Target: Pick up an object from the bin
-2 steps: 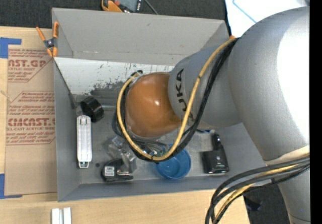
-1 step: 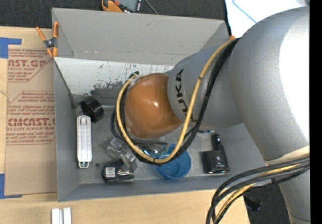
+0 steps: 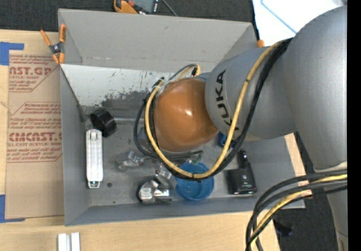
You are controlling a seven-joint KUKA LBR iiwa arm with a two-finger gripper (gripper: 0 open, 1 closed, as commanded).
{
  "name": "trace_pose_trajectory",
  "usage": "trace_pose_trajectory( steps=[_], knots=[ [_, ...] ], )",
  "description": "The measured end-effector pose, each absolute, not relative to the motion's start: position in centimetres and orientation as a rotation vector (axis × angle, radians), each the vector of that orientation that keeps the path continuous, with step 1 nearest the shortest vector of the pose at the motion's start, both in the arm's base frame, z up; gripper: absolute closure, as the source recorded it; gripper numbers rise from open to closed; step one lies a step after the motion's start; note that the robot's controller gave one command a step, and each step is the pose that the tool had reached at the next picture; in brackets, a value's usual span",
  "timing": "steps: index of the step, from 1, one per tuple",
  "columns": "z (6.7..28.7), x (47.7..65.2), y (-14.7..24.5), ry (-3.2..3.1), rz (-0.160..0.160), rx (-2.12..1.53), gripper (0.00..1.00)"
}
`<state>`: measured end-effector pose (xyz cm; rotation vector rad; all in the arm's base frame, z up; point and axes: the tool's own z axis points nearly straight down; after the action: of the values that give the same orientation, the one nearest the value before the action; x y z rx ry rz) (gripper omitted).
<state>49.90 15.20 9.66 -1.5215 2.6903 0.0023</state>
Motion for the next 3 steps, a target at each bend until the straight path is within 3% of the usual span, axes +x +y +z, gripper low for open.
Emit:
trace_pose_trajectory(
  steps=[1, 2, 3],
  knots=[
    [9.5, 49.8, 15.3, 2.693, 0.005, -1.524, 0.00],
    [7.0, 50.2, 15.7, 2.681, 0.007, -1.549, 0.00],
    [7.1, 50.2, 15.5, 2.661, 0.007, -1.574, 0.00]
  ],
)
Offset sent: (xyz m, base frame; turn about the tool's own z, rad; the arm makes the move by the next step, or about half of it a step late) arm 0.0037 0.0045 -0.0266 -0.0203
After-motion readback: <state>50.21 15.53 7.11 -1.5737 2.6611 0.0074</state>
